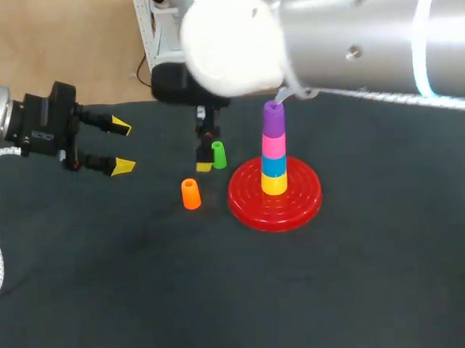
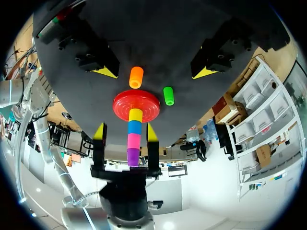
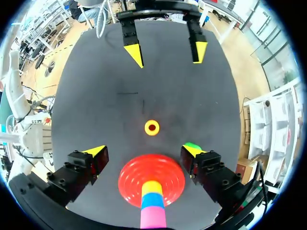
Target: Pick up and stack the cylinders on the red base in this order: pink,purple,orange,green
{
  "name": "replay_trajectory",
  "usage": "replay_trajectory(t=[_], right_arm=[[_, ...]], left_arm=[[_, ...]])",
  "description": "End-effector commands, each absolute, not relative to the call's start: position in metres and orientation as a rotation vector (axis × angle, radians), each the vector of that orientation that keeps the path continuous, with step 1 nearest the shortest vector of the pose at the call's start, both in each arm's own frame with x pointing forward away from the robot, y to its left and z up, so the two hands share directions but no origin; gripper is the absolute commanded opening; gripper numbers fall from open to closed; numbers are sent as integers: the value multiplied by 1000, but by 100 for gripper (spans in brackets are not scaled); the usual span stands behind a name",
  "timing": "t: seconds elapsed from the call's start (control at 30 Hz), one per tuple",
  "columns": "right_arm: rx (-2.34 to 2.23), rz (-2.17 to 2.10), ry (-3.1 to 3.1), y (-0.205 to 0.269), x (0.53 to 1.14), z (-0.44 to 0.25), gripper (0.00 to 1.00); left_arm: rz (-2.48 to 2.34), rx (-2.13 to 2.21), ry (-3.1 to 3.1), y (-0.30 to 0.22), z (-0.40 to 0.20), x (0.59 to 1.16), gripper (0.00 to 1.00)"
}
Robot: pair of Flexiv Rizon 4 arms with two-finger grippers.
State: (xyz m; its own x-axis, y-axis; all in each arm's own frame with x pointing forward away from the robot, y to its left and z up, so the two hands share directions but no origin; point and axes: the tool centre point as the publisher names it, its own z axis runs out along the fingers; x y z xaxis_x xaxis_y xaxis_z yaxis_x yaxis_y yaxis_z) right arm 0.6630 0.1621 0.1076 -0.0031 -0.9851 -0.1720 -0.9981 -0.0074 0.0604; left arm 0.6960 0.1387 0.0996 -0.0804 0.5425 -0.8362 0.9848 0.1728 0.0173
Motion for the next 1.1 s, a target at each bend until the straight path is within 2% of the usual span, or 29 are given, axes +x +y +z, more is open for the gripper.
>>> replay_trajectory(t=[0.03, 0.77, 0.97, 1.1], right_arm=[[-2174, 230, 2177, 179, 667, 81, 100], [-2127, 178, 2243, 195, 661, 30, 100], [-2119, 176, 2247, 198, 662, 27, 51], [-2112, 170, 2259, 196, 662, 26, 47]], left_arm=[[-769, 1461, 1720, 140, 99, 695, 100], [-769, 1461, 1720, 140, 99, 695, 100], [-769, 1461, 1720, 140, 99, 695, 100], [-769, 1461, 1720, 140, 99, 695, 100]])
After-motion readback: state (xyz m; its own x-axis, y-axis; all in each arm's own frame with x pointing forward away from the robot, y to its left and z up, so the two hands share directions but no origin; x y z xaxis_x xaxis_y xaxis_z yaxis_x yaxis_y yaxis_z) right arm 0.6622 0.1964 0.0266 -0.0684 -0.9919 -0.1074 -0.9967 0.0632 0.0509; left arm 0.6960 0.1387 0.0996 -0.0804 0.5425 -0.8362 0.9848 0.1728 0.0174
